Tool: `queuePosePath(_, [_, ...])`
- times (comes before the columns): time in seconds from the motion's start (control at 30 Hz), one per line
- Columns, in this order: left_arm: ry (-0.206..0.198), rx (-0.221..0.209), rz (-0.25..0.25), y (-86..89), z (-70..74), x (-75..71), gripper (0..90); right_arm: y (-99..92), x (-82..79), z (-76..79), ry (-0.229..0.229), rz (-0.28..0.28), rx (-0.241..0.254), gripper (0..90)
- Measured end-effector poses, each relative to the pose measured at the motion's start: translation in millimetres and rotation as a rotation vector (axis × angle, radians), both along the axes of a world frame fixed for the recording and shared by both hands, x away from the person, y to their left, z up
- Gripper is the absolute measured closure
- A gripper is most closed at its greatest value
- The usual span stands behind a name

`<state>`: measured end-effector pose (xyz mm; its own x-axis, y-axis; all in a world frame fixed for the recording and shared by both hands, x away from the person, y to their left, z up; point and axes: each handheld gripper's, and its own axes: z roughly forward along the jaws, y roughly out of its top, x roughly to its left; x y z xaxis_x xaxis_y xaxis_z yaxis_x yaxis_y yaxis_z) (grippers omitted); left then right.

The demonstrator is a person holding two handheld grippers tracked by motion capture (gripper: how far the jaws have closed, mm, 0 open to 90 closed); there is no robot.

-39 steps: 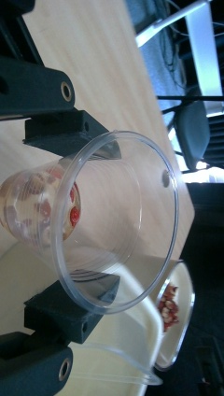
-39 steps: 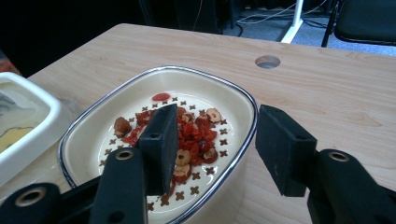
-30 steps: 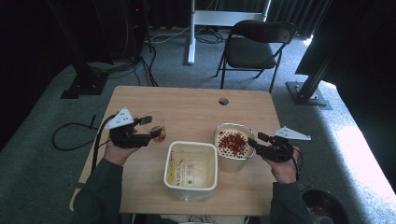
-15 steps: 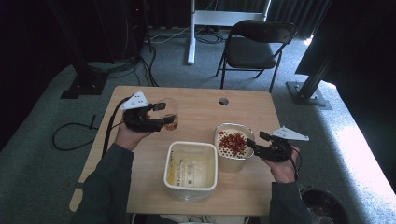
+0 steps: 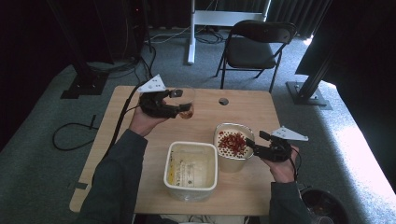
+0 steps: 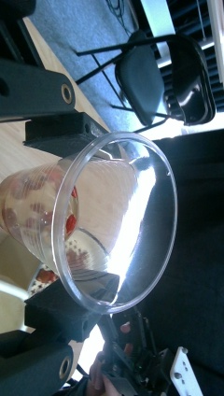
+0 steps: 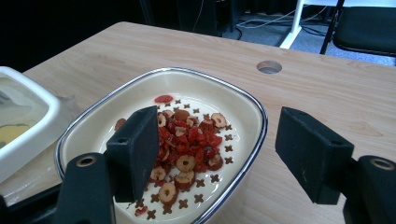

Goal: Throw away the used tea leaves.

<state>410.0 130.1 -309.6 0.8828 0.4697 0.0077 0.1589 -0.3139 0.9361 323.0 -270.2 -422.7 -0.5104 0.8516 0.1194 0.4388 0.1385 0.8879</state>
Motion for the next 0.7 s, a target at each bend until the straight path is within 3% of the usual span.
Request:
queuePosePath(0.33, [0.015,0.0,-0.051,-35.4,10.4,18.5,36.0,0.2,0.3,0.4,-0.013,0.005,0.008,27.0])
queuePosePath(0.53, [0.021,0.013,-0.081,-59.3,11.4,24.2,35.9,4.5,-0.5,2.5,-0.029,0.0,-0.001,23.0])
queuePosePath(0.7, [0.028,-0.003,-0.106,-73.6,13.3,25.2,35.9,10.6,-0.6,3.5,-0.041,0.011,-0.014,19.4])
